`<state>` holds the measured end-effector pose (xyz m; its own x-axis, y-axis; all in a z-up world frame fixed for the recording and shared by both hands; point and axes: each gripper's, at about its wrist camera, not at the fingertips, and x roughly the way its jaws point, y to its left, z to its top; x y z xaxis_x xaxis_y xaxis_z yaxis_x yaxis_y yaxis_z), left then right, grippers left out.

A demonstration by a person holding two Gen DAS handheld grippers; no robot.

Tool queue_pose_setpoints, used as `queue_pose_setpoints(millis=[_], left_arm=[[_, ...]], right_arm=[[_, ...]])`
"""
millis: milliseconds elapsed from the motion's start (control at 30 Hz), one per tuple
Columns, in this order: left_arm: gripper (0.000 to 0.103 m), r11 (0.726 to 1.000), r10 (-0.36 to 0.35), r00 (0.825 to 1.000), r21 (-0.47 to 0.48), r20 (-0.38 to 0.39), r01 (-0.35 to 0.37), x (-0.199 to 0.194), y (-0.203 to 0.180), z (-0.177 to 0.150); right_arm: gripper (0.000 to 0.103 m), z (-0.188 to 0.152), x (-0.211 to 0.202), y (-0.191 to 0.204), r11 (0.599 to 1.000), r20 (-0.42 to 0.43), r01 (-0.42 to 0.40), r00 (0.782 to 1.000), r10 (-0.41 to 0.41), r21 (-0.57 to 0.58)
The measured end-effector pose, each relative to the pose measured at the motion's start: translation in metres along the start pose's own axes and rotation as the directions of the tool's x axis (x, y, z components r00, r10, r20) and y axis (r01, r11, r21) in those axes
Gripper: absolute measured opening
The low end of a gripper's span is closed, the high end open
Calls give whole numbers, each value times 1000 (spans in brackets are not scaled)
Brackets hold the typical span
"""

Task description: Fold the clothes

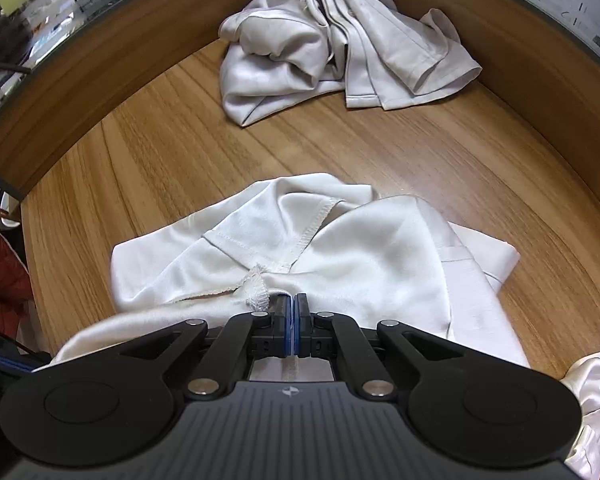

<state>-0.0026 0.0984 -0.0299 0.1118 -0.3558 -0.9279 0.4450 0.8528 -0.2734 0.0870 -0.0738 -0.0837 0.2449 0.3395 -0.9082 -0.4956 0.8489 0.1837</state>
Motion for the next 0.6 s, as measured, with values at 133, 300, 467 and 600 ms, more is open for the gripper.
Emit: queue_pose_setpoints(millis=[133, 300, 467, 600], left_arm=[[3, 1000, 7, 1000, -5, 5, -7, 0, -1, 1], [3, 1000, 10, 1000, -15, 25, -10, -2, 0, 1], [3, 1000, 11, 999, -12, 32, -11, 0, -3, 0], [3, 1000, 9, 999, 6, 39, -9, 1, -9, -2]], right_arm=[[9, 0, -16, 4, 1000, 15, -8, 1000, 8, -9], [27, -8, -43, 9, 999, 43, -50, 998, 50, 15], [42, -28, -51, 16, 988, 41, -118, 993, 115, 100], [45, -42, -35, 15, 959, 30, -162, 987, 160, 234]])
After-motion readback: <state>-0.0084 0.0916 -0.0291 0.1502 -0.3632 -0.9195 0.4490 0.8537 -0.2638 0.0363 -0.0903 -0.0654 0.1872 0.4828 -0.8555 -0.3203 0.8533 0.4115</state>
